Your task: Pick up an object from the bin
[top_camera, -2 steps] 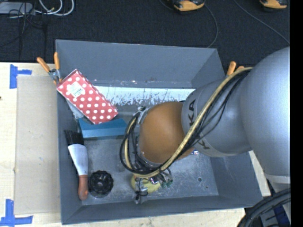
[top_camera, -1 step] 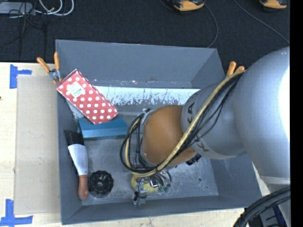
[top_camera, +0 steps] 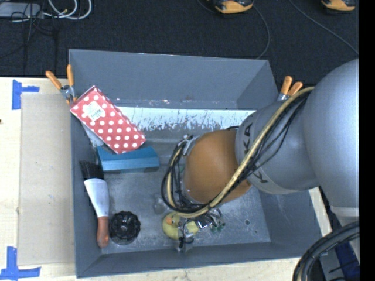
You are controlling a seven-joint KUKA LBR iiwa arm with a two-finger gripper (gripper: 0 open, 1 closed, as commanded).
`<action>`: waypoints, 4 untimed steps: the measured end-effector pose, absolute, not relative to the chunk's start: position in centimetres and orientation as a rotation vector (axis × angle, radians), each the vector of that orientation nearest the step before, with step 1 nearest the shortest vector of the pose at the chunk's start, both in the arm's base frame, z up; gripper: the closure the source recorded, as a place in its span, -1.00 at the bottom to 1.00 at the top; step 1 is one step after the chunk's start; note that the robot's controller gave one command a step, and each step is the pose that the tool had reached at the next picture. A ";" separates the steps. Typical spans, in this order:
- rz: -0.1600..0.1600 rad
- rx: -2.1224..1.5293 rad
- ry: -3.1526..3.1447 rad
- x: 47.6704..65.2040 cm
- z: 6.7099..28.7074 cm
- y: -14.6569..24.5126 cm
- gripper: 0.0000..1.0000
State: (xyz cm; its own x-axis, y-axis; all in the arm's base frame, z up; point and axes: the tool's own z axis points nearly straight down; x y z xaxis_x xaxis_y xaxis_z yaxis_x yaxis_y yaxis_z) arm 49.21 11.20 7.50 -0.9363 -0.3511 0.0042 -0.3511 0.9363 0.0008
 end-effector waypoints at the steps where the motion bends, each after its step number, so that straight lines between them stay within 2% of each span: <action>1: 0.002 0.465 -3.100 49.3 7.3 10.0 -1.00; 2: 0.002 0.366 -3.112 50.1 7.1 8.9 -1.00; 3: 0.000 0.749 -3.044 50.4 7.0 7.8 -1.00; 4: 0.001 0.729 -3.047 50.3 7.0 7.6 -1.00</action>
Offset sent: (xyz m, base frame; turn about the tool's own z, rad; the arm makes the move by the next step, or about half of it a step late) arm 0.0222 -0.0398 -0.0050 -0.1279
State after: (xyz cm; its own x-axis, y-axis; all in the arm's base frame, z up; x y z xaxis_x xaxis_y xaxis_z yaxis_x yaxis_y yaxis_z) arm 50.32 7.59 7.01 -0.8918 -0.4524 0.0083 -0.4524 0.8918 0.0015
